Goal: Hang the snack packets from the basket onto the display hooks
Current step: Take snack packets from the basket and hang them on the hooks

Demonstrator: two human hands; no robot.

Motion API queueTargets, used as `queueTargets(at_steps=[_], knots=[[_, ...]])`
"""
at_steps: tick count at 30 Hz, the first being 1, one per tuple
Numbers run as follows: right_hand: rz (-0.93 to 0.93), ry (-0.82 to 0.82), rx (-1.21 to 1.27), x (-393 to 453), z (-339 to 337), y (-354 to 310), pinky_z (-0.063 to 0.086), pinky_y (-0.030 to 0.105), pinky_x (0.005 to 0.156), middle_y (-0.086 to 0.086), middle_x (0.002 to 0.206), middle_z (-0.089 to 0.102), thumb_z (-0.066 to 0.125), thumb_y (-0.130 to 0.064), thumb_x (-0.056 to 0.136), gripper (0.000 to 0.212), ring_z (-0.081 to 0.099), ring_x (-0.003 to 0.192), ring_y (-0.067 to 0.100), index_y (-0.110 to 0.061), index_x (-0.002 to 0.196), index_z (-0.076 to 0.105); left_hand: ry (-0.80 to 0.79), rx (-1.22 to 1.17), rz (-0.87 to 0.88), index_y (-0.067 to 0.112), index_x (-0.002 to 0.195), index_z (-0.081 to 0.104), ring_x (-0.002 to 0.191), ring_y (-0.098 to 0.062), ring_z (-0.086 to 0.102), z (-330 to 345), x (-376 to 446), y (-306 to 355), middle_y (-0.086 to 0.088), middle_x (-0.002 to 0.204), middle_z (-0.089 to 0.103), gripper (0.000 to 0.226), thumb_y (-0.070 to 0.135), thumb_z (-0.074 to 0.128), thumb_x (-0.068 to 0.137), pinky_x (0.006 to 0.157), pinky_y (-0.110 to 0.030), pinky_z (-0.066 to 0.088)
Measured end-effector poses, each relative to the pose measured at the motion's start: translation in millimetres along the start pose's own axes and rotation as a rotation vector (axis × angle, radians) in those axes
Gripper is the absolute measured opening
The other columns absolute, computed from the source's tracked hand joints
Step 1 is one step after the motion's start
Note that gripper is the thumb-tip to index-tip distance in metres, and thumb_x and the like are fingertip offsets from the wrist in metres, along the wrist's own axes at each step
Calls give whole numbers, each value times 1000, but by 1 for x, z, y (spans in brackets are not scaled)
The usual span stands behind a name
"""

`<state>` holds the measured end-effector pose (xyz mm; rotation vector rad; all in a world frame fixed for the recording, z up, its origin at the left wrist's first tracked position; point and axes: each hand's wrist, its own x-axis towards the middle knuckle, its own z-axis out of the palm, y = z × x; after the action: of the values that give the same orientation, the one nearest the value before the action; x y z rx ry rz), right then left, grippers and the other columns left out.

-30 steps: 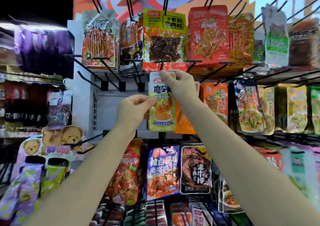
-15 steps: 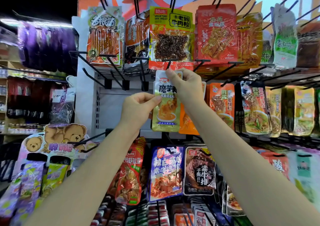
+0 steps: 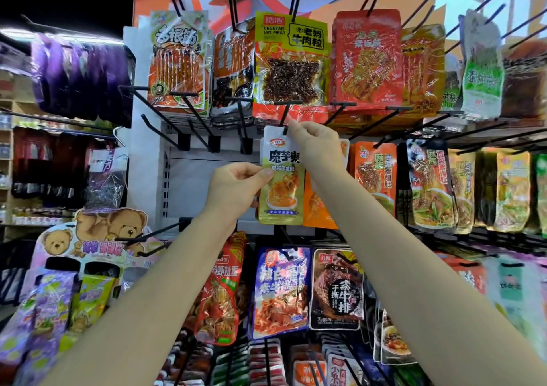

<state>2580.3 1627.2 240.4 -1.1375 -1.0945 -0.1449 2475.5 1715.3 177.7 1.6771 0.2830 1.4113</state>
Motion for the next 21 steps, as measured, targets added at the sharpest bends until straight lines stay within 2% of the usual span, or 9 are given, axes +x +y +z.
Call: queueTargets(at_steps=[2,3,5,7,8,10,14,18,21], knots=[[-128,18,-133,-7,-5,3,43,22,65,-7,86,60,60,-28,101,12,54,77,4,-19,106,66,-5,2,-15,14,80,72,55,-2,64,-1,-1,0,4,73,72,12,18,75,90,46,-17,48],[-227,38,-221,-12,-9,8,46,22,66,-5,90,60,61,-26,101,19,55,81,6,-17,117,63,-12,4,-18,14,80,72,55,-1,64,-2,0,0,5,73,72,12,18,75,90,46,-17,48],[-490,105,-436,-23,-18,20,50,26,79,4,103,60,65,-23,98,32,58,92,16,-12,127,59,-23,31,-23,13,82,72,57,-2,64,-4,2,2,4,75,72,10,18,75,91,47,-17,48],[-691,150,-726,-27,-24,35,48,44,95,11,122,58,69,-27,93,40,56,113,28,-15,129,61,-37,80,-35,14,86,73,66,-7,66,-6,5,2,3,80,73,8,19,74,91,49,-19,50],[-719,139,-863,-27,-26,41,42,54,101,13,131,56,71,-33,90,46,51,124,34,-19,132,61,-43,106,-44,15,86,73,71,-10,67,-7,7,2,2,82,74,7,20,74,92,51,-20,51],[-671,32,-1062,-26,-26,48,31,62,109,14,148,46,71,-45,89,56,37,141,37,-28,140,55,-44,150,-63,17,86,73,76,-14,67,-7,12,-1,0,85,74,8,20,73,93,54,-22,52],[-562,-125,-1208,-19,-21,54,16,60,118,11,164,23,57,-55,95,65,16,152,36,-33,153,35,-46,206,-100,9,100,74,81,-18,65,-5,24,-9,-7,93,72,17,25,73,93,52,-21,49],[-555,-144,-1228,-16,-18,60,17,62,118,14,164,24,56,-54,96,67,17,152,39,-31,155,34,-53,273,-113,6,110,72,81,-19,64,-4,35,-17,-8,98,70,29,29,72,94,52,-21,48],[-551,-169,-1223,-17,-20,61,19,60,119,14,165,22,55,-54,97,67,15,152,38,-32,156,32,-79,330,-97,7,107,72,81,-22,68,-6,35,-21,-11,103,73,26,30,71,94,57,-27,54]])
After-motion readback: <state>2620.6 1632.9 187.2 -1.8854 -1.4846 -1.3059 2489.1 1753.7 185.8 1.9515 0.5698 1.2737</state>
